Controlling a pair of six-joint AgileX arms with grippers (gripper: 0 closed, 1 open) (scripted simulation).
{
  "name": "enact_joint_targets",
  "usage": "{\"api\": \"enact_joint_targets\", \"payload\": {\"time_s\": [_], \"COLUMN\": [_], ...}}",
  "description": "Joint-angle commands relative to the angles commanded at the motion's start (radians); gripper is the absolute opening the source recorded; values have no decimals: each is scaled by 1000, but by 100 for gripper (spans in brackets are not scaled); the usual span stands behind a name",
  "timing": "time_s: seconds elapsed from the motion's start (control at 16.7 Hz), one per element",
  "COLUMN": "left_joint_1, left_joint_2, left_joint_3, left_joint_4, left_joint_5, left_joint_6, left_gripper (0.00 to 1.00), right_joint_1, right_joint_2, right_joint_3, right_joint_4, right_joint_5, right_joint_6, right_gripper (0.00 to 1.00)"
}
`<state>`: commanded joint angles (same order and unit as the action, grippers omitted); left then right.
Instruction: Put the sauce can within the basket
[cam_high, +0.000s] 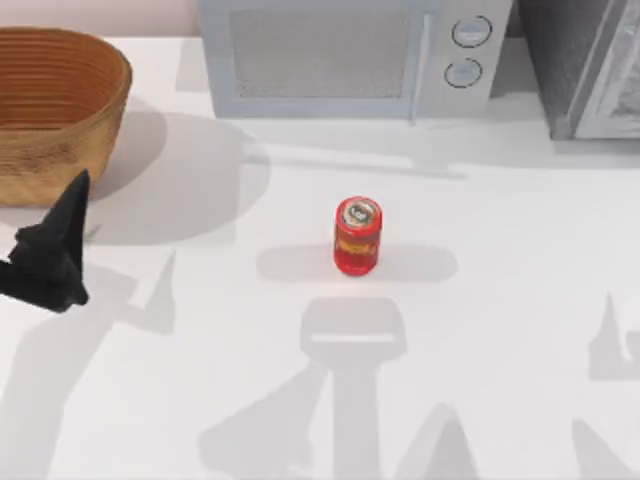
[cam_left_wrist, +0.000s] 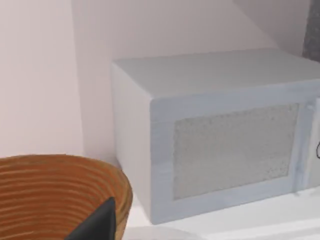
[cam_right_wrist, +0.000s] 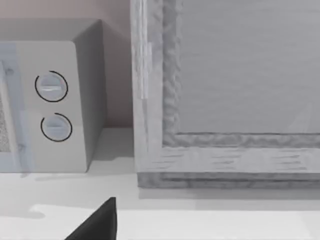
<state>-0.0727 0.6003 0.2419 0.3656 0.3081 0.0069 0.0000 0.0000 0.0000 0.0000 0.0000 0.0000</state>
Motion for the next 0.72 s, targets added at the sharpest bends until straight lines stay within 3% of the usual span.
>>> {"api": "enact_joint_targets", "payload": {"time_s": [0.72], "left_joint_1": [-105], "left_joint_2": [1209], "left_joint_3": [463], "left_joint_4": [704], "left_joint_5": [564], "left_joint_6": [26], "left_gripper": [100], "right_joint_1": [0], "right_joint_2": [0], "right_joint_3": [0], "right_joint_4": [0], "right_joint_5": [0], "right_joint_6": [0], "right_gripper": [100]}}
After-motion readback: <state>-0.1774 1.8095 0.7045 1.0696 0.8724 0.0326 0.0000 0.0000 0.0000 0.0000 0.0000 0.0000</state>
